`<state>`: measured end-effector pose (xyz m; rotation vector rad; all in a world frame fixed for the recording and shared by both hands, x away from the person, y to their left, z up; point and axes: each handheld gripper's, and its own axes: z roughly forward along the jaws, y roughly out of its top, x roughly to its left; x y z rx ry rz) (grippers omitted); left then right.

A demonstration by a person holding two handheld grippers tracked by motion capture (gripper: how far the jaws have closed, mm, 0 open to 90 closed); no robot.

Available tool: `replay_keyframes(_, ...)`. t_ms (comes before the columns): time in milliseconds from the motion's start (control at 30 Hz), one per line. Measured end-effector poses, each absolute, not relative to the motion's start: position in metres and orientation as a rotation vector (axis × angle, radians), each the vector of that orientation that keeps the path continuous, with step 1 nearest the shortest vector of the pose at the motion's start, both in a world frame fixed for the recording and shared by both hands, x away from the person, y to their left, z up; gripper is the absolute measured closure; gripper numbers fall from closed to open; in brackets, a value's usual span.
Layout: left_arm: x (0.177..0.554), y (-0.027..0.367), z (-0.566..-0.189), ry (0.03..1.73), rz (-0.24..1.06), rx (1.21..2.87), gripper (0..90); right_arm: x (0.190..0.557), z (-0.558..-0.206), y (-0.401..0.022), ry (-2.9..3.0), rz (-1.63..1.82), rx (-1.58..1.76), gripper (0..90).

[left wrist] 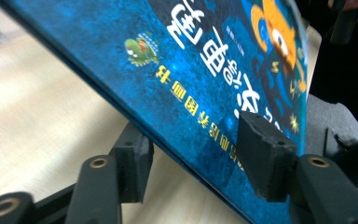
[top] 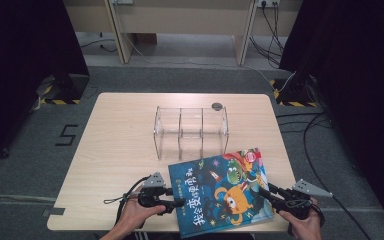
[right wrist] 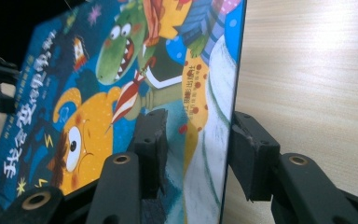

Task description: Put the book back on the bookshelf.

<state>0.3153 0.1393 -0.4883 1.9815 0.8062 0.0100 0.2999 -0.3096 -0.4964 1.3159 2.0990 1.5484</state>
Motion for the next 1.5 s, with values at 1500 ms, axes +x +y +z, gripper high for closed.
replay_keyframes(1500,0.305,0.149,-0.447,0.650,0.031,1.833,70.9,0.299,-0.495,-0.312,2.114,1.638,1.273,50.8)
